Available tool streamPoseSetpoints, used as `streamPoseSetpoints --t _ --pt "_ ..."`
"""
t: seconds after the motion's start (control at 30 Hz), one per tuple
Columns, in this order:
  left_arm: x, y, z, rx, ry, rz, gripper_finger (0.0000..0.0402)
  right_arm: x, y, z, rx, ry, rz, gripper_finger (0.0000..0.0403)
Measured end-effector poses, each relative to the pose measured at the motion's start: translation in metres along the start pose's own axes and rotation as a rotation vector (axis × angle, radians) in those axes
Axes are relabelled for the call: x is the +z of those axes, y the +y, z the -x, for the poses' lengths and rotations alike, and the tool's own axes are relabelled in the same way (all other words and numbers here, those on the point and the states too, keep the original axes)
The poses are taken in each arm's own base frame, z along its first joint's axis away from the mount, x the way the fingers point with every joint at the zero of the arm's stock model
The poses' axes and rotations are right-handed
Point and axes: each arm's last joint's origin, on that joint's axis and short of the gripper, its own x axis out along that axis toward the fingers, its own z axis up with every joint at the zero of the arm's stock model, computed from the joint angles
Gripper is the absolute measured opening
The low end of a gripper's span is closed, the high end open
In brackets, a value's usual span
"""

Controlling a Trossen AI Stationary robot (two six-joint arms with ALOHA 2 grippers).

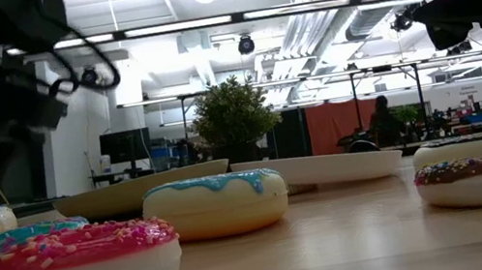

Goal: Pick & Place donuts
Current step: Put the small white donut on the brown plate

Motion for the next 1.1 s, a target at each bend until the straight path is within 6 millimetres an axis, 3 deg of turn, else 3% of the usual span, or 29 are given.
streamPoseSetpoints --t 0.27,0.47,0.83,1.1 --pt "0.02 0.0 0.031 0.069 -0.108 -0.125 0.0192 0.0 0.0 0.0 0.0 0.0 0.0 0.0" --pt "0.036 0.014 0.045 0.076 -0.164 -0.295 0.0192 0.0 0.0 0.0 0.0 0.0 0.0 0.0" --pt "0.054 0.046 0.045 0.118 -0.212 -0.679 0.0192 0.0 0.0 0.0 0.0 0.0 0.0 0.0" --pt "0.067 0.054 0.023 0.113 -0.144 -0.879 0.0192 0.0 0.0 0.0 0.0 0.001 0.0 0.0"
